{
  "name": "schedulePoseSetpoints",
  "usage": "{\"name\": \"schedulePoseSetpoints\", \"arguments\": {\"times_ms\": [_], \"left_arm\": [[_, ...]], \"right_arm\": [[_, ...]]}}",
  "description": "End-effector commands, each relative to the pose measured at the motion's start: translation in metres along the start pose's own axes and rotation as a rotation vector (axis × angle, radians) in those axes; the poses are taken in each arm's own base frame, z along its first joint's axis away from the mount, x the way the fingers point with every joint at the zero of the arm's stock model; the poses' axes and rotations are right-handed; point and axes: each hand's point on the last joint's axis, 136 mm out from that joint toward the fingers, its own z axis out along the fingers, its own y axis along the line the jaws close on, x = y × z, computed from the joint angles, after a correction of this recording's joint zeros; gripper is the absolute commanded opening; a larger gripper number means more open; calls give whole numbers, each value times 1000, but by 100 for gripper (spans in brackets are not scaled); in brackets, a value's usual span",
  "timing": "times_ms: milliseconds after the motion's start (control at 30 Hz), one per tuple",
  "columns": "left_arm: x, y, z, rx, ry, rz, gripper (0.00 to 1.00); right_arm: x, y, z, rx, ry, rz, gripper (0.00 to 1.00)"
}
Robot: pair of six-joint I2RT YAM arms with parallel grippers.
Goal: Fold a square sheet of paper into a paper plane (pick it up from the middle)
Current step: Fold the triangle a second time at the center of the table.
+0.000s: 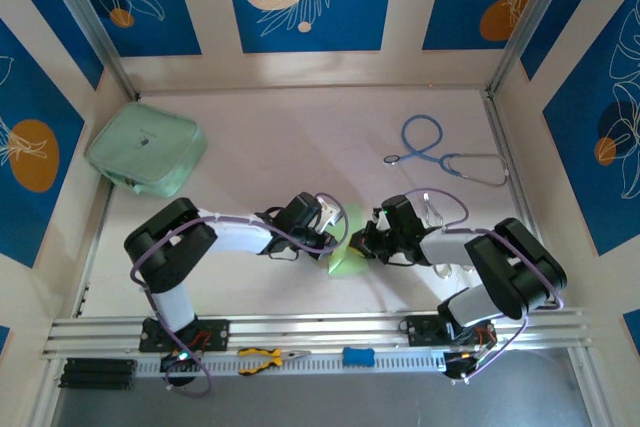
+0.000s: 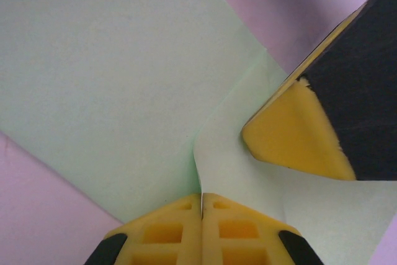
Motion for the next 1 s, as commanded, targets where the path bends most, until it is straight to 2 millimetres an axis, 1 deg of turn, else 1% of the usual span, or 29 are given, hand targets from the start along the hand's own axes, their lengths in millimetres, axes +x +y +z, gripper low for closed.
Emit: {"name": "schedulePoseSetpoints", "arguments": {"times_ms": [0,67,167,267,367,467,567,633,733,800,967], "left_arm": [[8,4,-3,-10,43,-7,9],[1,3,-8,-20,20,-5,16],[-14,4,-22,-49,-17,-18,30],[-31,5,-39,-74,-53,-34,37],[-44,1,-54,-68,-79,-48,39],[-49,-7,-62,-36,-87,-56,35],[-50,-17,-63,16,-84,-68,25],[-49,-20,-61,44,-68,-96,19],[-45,-30,-53,119,-24,-127,11],[-42,-33,-47,155,3,-154,10],[-36,-33,-34,177,44,-197,9]], "right_arm": [[3,-16,1,55,-1,30,0],[4,-24,2,75,-4,43,0],[1,-26,3,80,-24,48,0],[-6,-19,5,48,-48,34,0],[-12,-12,9,24,-67,24,0],[-19,-8,13,12,-79,12,0],[-23,-2,18,-11,-77,-11,0],[-24,1,21,-16,-70,-21,0],[-24,-1,23,-14,-67,-21,0],[-23,-3,24,-8,-64,-18,0],[-23,-4,24,-1,-61,-20,0]]}}
